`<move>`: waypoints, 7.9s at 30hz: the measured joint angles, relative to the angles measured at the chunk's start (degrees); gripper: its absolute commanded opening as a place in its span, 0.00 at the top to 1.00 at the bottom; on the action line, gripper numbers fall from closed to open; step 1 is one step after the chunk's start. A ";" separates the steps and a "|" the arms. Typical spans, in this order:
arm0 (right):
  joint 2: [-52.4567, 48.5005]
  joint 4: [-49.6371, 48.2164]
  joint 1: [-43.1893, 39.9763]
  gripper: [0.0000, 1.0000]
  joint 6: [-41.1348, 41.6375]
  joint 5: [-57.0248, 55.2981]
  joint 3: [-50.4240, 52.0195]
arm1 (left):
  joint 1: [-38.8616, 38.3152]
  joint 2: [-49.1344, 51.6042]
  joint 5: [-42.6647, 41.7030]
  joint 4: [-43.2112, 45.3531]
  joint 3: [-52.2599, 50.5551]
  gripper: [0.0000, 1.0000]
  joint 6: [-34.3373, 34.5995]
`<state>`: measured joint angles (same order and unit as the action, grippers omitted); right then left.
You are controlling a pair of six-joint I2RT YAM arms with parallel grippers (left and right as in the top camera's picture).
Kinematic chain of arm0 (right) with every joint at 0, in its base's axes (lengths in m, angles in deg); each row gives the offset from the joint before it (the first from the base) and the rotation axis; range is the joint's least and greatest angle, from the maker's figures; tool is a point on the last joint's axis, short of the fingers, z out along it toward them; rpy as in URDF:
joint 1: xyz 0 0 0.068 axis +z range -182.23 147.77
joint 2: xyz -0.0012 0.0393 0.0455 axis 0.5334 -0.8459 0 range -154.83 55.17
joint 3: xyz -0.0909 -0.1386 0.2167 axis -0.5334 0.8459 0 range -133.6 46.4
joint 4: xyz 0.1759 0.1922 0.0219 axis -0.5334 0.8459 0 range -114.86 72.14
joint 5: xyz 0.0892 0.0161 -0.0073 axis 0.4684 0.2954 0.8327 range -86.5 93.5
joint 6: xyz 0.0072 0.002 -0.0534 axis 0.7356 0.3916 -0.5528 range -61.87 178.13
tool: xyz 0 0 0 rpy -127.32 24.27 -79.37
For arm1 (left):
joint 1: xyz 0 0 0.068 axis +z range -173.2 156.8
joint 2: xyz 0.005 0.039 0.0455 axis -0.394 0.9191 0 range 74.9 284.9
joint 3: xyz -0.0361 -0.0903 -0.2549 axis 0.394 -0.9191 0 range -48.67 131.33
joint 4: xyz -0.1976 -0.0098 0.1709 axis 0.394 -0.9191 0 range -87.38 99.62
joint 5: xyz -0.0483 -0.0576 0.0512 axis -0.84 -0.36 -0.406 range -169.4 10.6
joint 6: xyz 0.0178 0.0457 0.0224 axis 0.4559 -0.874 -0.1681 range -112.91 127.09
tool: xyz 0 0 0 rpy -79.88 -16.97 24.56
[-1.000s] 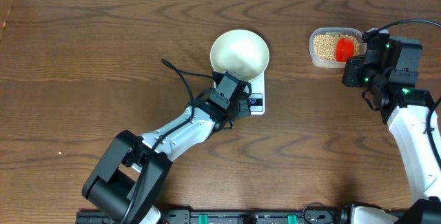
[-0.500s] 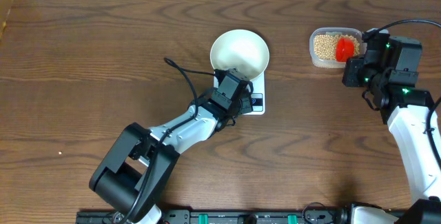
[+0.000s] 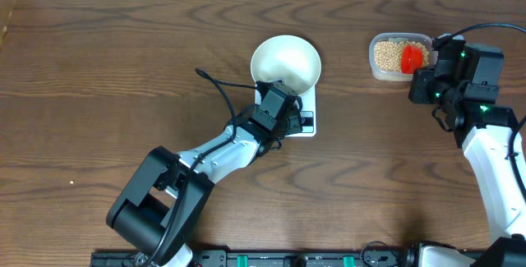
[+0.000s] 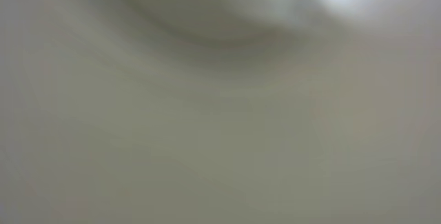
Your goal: Scoop item into bowl and weigh 50g on scale
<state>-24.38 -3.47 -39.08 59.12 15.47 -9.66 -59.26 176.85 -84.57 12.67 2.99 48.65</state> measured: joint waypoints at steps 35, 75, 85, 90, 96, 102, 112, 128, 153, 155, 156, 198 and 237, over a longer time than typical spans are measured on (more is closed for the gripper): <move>0.00 0.11 0.00 0.99 0.00 0.00 0.00 | -1.36 0.00 1.11 -0.02 0.00 0.93 0.02; 0.00 0.24 0.00 0.99 0.00 0.00 0.00 | -1.36 1.66 1.22 -0.44 0.57 0.93 0.66; 0.00 0.44 0.00 0.99 0.00 0.00 0.00 | -1.36 1.66 1.25 -0.42 0.57 0.93 0.24; 0.00 0.44 0.00 0.99 0.00 0.00 0.00 | -1.36 1.44 1.25 -0.68 0.57 0.93 -0.92; 0.00 0.46 0.00 0.99 0.00 0.00 0.00 | -1.36 1.33 1.29 -0.92 0.55 0.92 -2.89; 0.00 0.46 0.00 0.99 0.00 0.00 0.00 | -1.36 1.01 1.31 -1.38 0.55 0.93 -5.25; 0.00 0.46 0.00 0.99 0.00 0.00 0.00 | -1.36 0.90 2.32 -1.95 0.55 0.93 -7.34; 0.00 0.46 0.00 0.99 0.00 0.02 0.00 | -1.38 0.57 4.28 -2.99 0.55 0.93 -7.52; 0.00 0.46 0.00 0.99 0.00 0.02 0.00 | -2.97 0.57 7.30 -2.64 0.52 0.93 -8.07; 0.00 0.46 0.00 0.99 0.00 0.02 0.00 | -2.97 0.57 7.87 -2.64 0.52 0.93 -8.24; 0.00 0.46 0.00 0.99 0.00 0.02 0.00 | -2.97 0.57 8.15 -2.64 0.52 0.93 -8.37; 0.00 0.46 0.00 0.99 0.00 0.02 0.00 | -4.35 0.59 10.29 -2.40 0.52 0.93 -8.41; 0.00 0.44 0.00 0.99 0.00 1.27 0.00 | -4.79 1.11 11.91 -5.22 1.42 0.93 -8.37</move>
<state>-24.38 -3.03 -39.08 59.12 16.73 -9.66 -64.04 177.97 -72.66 7.45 4.41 40.28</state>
